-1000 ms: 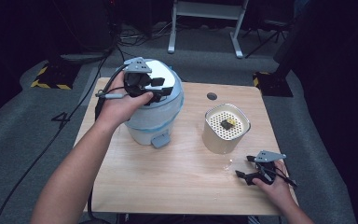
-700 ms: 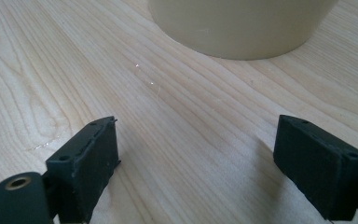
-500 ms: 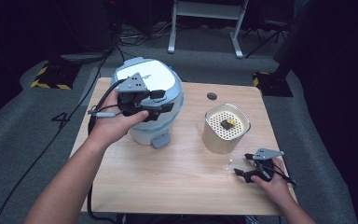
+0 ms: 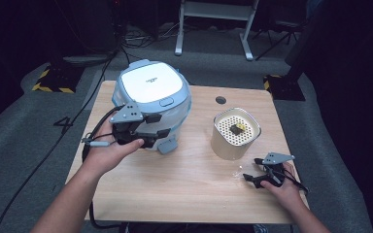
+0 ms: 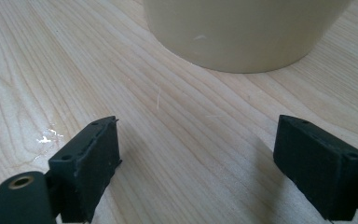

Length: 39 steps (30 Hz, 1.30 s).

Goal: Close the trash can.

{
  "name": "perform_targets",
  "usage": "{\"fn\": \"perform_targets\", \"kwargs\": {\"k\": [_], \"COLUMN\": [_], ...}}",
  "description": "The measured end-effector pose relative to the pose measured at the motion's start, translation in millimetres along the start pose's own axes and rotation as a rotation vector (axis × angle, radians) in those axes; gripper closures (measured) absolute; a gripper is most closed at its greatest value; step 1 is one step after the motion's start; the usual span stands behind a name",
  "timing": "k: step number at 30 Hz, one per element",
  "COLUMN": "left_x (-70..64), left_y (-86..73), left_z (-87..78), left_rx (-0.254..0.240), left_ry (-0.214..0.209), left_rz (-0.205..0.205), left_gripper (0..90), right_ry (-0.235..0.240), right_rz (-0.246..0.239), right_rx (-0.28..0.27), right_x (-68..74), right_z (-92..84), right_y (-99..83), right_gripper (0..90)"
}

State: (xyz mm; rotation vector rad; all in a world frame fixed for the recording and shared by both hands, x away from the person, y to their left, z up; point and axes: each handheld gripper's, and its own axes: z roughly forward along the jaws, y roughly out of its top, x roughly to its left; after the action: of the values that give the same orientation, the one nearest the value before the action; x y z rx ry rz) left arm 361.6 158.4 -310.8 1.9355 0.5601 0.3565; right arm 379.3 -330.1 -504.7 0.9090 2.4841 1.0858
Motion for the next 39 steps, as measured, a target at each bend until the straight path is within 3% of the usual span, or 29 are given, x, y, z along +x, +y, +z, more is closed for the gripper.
{"fn": "perform_targets", "kwargs": {"k": [6, 14, 22, 32, 39], "left_x": [1.1, 2.6, 6.1, 6.6, 4.3], "left_y": [-27.2, -58.4, -93.4, -134.9, -155.9], "left_z": [2.8, 3.0, 12.0, 31.1, 42.8], "left_rx": [0.029, 0.015, 0.073, 0.139, 0.201], "left_ry": [0.008, 0.018, 0.043, 0.067, 0.083], "left_rz": [-0.013, -0.060, -0.103, -0.187, -0.198], "left_gripper": [44.2, 44.2, 42.6, 42.4, 40.4], "right_ry": [-0.002, -0.001, -0.002, -0.001, -0.002], "right_rz": [0.002, 0.002, 0.002, 0.002, 0.002], "right_rx": [0.000, 0.000, 0.000, 0.000, 0.000], "right_x": [0.1, 0.1, 0.1, 0.1, 0.1], "right_z": [0.2, 0.2, 0.2, 0.2, 0.2], "right_y": [0.1, 0.2, 0.2, 0.2, 0.2], "right_gripper": [14.4, 14.3, 14.3, 14.3, 14.4]}}
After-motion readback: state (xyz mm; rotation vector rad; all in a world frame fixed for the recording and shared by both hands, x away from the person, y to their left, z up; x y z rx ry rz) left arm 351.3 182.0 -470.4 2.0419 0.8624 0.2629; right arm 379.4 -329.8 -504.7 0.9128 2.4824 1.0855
